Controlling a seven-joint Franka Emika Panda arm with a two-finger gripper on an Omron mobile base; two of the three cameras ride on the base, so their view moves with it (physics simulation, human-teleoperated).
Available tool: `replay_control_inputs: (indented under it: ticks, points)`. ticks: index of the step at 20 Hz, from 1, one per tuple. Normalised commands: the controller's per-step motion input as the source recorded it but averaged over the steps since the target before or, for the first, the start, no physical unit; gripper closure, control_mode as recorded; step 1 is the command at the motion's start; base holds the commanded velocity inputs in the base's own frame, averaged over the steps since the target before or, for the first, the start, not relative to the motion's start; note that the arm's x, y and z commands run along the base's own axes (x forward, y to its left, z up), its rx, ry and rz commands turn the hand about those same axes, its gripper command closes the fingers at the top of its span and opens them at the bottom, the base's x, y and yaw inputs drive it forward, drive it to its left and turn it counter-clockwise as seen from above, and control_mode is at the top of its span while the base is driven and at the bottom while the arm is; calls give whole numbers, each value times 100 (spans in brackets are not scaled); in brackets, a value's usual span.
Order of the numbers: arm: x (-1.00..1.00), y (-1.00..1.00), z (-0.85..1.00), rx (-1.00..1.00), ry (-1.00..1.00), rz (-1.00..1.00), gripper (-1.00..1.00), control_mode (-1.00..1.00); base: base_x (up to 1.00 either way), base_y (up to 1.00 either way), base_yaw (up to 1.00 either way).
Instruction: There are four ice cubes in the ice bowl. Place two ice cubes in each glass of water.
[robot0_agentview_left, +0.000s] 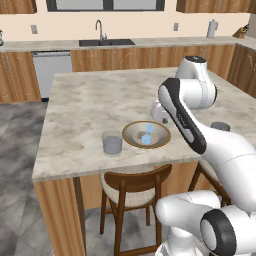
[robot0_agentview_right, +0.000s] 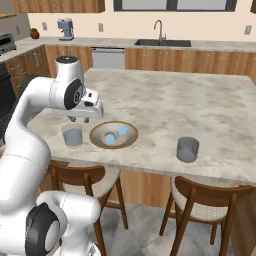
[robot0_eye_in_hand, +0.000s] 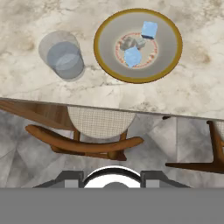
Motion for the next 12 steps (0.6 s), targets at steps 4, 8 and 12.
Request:
replay_control_inputs:
  ticks: [4,8,12]
  points:
    - [-2,0,-13,0,0,0,-100,-100,0,0,0]
    - [62,-8,-49,-4,2,0,-100,-100,0,0,0]
    - [23,-34,-53,0,0,0,-100,-100,0,0,0]
